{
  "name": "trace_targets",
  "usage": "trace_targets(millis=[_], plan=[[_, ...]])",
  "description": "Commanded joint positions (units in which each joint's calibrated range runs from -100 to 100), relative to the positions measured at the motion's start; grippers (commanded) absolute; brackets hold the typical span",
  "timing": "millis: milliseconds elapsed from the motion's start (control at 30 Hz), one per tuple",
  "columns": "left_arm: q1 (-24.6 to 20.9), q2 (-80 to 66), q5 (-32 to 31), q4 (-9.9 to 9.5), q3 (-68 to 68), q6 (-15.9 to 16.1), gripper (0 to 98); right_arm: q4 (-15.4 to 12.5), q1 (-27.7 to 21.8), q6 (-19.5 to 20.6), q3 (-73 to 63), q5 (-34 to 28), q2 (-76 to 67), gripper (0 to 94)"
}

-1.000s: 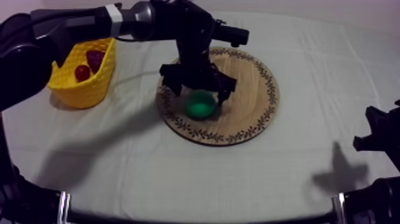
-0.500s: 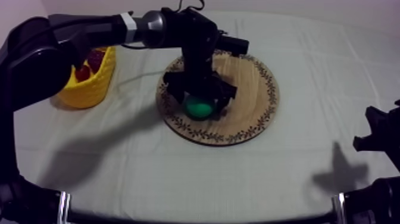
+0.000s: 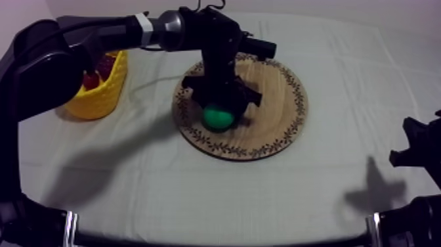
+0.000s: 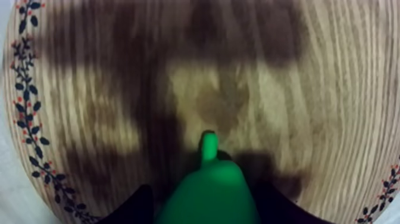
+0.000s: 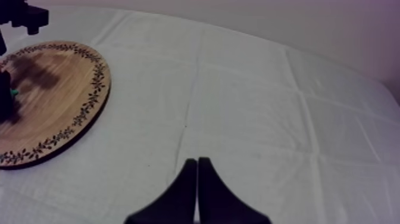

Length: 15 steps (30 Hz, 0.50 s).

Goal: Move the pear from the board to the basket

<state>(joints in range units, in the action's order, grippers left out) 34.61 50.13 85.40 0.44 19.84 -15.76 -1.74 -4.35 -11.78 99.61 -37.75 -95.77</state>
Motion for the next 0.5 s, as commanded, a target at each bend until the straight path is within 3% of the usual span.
trace_targets(millis=[0, 467], plan=[[0.0, 0.0, -0.1, -0.13, 0.0, 0.1, 52.5, 0.0, 0.0, 0.0, 0.1, 0.0, 0.0, 0.5], [-2.1, -12.1, -0.3, -1.64, -6.4, 1.9, 45.6, 0.0, 0.0, 0.0, 0.1, 0.0, 0.0, 0.5]])
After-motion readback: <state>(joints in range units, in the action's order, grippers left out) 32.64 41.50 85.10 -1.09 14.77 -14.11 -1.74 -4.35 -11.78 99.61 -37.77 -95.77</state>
